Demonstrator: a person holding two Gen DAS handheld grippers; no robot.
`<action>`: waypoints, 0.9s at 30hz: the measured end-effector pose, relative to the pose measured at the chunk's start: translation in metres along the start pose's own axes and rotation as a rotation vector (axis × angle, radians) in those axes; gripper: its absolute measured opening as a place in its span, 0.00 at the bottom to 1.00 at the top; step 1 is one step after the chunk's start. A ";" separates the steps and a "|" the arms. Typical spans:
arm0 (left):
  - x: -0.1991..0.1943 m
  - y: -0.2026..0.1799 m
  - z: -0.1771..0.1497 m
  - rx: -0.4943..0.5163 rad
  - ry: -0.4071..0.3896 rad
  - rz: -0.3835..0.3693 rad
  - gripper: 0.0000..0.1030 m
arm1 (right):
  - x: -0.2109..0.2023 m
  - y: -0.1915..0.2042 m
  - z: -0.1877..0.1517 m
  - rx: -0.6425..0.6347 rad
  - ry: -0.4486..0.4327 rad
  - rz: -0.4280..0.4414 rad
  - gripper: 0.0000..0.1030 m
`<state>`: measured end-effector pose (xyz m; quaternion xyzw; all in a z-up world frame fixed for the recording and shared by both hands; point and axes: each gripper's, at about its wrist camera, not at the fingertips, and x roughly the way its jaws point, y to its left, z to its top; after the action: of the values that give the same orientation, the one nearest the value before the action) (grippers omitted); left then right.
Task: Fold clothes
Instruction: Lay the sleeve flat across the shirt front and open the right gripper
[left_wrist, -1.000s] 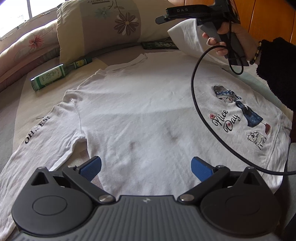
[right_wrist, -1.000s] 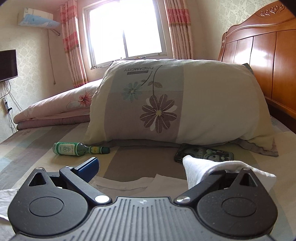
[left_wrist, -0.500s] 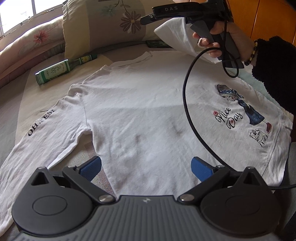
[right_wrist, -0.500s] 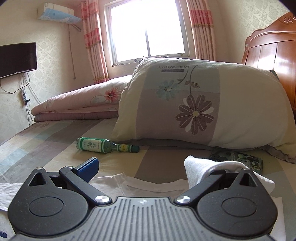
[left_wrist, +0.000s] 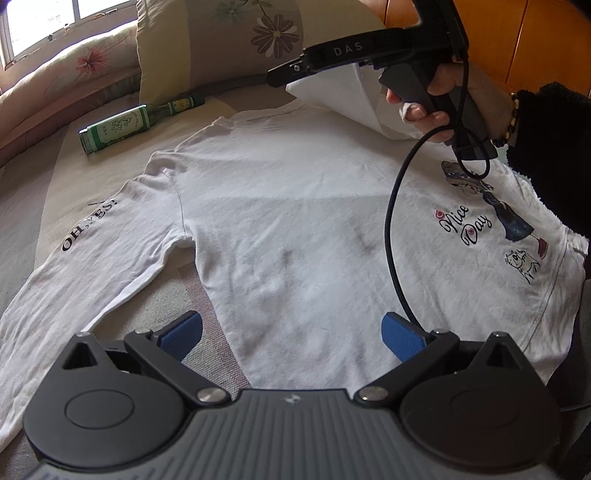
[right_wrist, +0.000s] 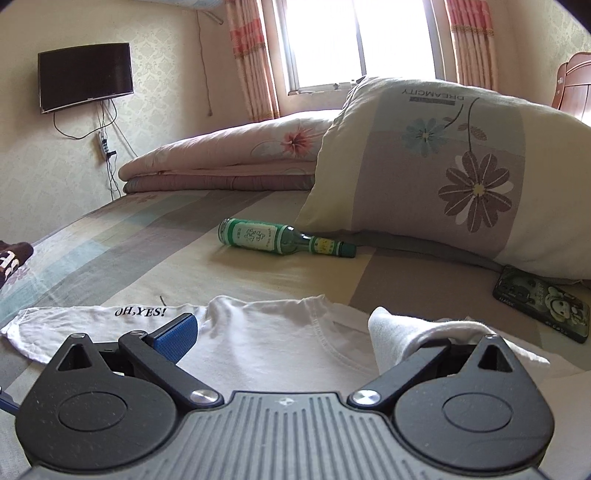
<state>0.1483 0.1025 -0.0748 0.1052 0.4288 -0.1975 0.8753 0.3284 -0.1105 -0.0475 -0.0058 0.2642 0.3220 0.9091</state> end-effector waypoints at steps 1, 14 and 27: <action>0.000 0.000 0.000 0.000 -0.001 0.000 0.99 | 0.002 0.001 -0.003 0.000 0.010 0.014 1.00; 0.000 0.004 -0.004 -0.012 -0.004 0.006 0.99 | 0.029 0.019 -0.033 -0.070 0.159 0.044 1.00; 0.000 0.005 -0.007 -0.014 -0.035 -0.002 0.99 | 0.009 -0.043 -0.040 0.260 0.098 0.018 1.00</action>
<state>0.1449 0.1097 -0.0789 0.0952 0.4150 -0.1969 0.8832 0.3406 -0.1471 -0.0931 0.0987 0.3478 0.2923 0.8854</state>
